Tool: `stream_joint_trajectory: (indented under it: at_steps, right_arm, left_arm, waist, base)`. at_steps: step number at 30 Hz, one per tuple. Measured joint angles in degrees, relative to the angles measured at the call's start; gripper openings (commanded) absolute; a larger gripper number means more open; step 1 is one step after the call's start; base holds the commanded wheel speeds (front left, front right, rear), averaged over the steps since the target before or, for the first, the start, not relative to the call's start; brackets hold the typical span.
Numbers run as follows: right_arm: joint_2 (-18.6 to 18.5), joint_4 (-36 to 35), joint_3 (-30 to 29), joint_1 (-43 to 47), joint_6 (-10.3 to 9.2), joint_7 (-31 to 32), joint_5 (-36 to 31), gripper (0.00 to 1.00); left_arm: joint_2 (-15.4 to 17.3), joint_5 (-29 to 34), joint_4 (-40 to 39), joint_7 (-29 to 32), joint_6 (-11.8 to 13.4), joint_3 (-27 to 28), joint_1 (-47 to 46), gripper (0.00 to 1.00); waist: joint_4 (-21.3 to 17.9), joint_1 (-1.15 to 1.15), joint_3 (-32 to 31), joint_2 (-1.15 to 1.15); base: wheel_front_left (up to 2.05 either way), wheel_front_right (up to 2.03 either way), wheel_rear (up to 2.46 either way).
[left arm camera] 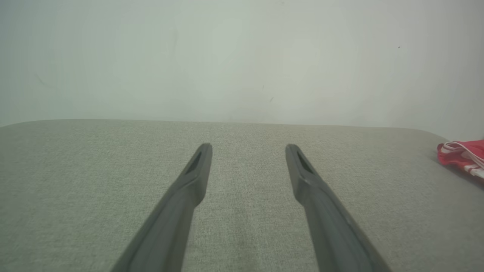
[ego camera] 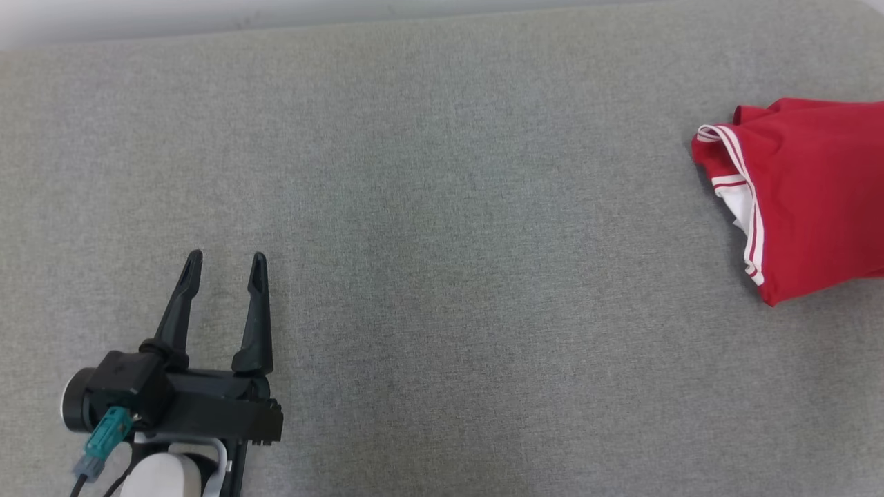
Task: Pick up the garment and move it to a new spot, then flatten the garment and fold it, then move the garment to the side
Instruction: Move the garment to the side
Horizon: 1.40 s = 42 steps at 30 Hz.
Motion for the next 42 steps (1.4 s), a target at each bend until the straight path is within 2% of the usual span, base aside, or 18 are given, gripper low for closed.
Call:
stream_joint_trajectory:
  at_steps: [6, 8, 9, 13, 18, 23, 31, 42]
  right_arm:
    - [5.6, -1.9, 0.4, 2.6, 0.0, -5.4, 0.3, 1.0]
    - [7.8, -3.3, 1.3, 3.5, 0.0, -9.4, 2.2, 1.0]
    - [10.1, -4.9, 2.7, 4.2, 0.0, -13.7, 3.9, 1.0]
    - [14.8, -7.6, 5.3, 6.4, 0.0, -23.9, 9.9, 1.0]
    - [19.4, -10.3, 7.1, 12.4, -0.01, -32.5, 16.4, 1.0]
    - [22.1, -10.8, 9.9, 18.6, -0.01, -36.2, 19.3, 1.0]
    - [25.3, -8.9, 13.0, 25.6, -0.01, -38.1, 20.6, 1.0]
    - [28.3, -7.7, 12.2, 30.7, -0.01, -39.5, 21.1, 1.0]
  left_arm:
    - [0.0, 0.2, 0.5, 0.0, -0.3, 0.7, 1.6, 1.0]
    - [0.0, 0.0, 0.8, 0.0, -0.4, 0.8, 2.3, 1.0]
    - [0.0, -0.1, 0.9, 0.0, -0.4, 1.2, 2.6, 1.0]
    - [0.0, -0.8, 1.3, 0.0, -0.3, 2.2, 3.5, 1.0]
    - [0.0, -1.0, 2.4, 0.0, 0.3, 3.3, 5.9, 1.0]
    - [0.0, -0.8, 3.5, 0.0, 0.7, 4.1, 7.5, 1.0]
    - [0.0, -0.7, 6.7, 0.0, 1.4, 5.3, 10.1, 1.0]
    - [0.0, -1.0, 9.4, 0.0, 1.9, 6.2, 11.3, 1.0]
  waist:
    - [-0.5, 0.0, -2.8, 0.0]
    - [-0.6, 0.0, -3.9, 0.0]
    - [-0.8, 0.0, -5.1, 0.0]
    - [-1.1, 0.0, -7.6, -0.01]
    - [-1.2, -0.01, -11.0, -0.01]
    - [-0.7, -0.01, -14.3, -0.01]
    - [0.7, 0.0, -18.5, -0.01]
    - [2.1, 0.0, -20.8, -0.01]
  base:
    - [0.0, 0.0, 0.0]
    - [0.0, 0.0, 0.0]
    - [0.0, 0.0, 0.0]
    - [0.0, 0.0, 0.0]
    - [0.0, 0.0, 0.0]
    - [0.0, 0.0, 0.0]
    - [0.0, 0.0, 0.0]
    - [0.0, 0.0, 0.0]
